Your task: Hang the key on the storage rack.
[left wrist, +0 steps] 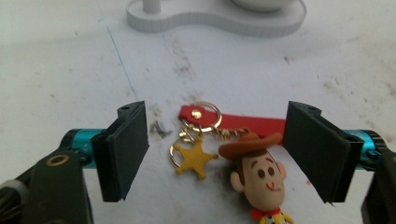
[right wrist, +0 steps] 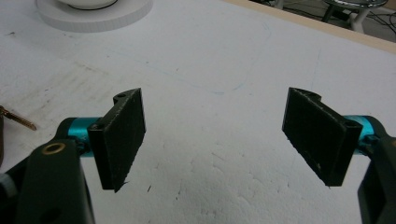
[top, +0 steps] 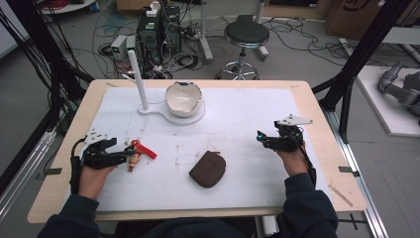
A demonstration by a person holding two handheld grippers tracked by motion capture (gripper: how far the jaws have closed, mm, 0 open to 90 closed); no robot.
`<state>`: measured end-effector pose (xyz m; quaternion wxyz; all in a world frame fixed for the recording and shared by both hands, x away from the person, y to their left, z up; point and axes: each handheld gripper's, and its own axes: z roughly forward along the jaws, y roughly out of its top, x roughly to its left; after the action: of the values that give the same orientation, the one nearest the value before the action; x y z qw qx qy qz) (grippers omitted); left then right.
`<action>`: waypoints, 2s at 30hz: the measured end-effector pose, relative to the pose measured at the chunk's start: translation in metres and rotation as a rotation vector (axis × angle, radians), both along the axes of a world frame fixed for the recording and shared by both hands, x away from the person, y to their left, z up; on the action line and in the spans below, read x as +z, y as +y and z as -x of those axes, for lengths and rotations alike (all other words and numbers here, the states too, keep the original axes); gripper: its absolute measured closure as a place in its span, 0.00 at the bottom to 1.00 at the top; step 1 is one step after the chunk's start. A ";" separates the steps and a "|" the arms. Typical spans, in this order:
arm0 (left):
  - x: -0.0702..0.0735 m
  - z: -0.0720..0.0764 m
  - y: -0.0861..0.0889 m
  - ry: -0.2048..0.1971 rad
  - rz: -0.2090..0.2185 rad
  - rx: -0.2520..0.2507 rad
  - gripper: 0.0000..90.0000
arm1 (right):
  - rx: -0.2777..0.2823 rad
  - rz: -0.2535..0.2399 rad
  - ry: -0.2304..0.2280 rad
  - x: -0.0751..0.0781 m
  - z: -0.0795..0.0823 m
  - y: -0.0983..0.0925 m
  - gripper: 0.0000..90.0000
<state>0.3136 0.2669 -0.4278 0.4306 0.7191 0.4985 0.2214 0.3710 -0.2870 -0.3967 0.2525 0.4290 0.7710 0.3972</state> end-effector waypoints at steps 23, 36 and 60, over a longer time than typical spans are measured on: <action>-0.011 -0.003 -0.019 0.174 -0.152 -0.098 0.62 | 0.004 -0.001 0.008 -0.002 0.000 0.000 0.24; 0.045 -0.020 0.005 0.021 0.203 -0.184 0.62 | -0.010 -0.018 0.010 -0.002 0.000 -0.002 0.24; 0.152 -0.092 0.006 -0.155 0.217 -0.123 0.62 | -0.002 -0.031 -0.003 0.001 -0.001 -0.002 0.24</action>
<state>0.4054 0.2726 -0.2756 0.5559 0.6782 0.4398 0.1941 0.3716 -0.2889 -0.3959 0.2474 0.4330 0.7641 0.4093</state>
